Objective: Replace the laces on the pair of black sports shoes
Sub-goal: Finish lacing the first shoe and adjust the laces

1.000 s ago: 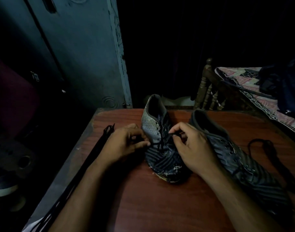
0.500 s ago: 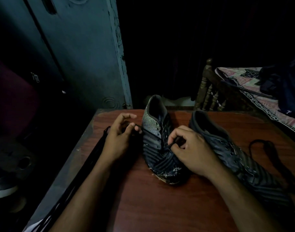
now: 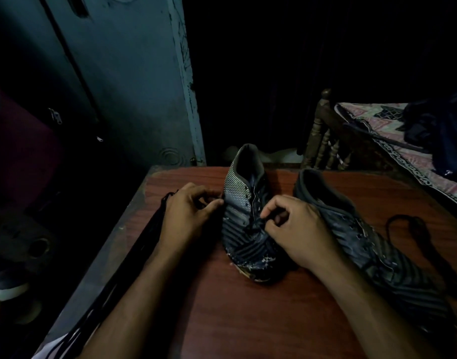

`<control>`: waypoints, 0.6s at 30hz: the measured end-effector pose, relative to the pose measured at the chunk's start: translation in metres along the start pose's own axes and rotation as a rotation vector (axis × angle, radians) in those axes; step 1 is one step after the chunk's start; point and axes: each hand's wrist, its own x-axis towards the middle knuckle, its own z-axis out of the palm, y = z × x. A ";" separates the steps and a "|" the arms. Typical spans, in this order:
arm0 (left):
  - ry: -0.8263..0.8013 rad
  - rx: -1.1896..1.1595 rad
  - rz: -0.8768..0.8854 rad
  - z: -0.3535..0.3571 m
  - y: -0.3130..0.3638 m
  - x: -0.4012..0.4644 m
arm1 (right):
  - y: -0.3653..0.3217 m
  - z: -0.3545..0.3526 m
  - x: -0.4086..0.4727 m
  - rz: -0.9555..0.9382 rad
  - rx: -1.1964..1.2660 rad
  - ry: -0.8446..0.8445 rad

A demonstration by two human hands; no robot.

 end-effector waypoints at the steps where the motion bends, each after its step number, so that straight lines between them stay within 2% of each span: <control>1: 0.010 0.016 0.004 0.000 -0.001 0.000 | 0.000 0.000 0.000 -0.009 0.002 -0.013; 7: 0.067 -0.058 -0.094 0.005 -0.005 0.002 | 0.000 -0.002 -0.001 -0.050 -0.016 -0.063; 12: 0.087 -0.361 -0.259 0.004 -0.001 0.001 | 0.000 -0.002 -0.002 -0.068 -0.019 -0.073; 15: 0.127 -0.712 -0.342 0.002 0.004 0.004 | 0.001 -0.003 -0.001 -0.063 -0.027 -0.061; 18: 0.161 -0.813 -0.357 -0.001 0.010 0.004 | 0.000 -0.002 -0.001 -0.062 -0.022 -0.047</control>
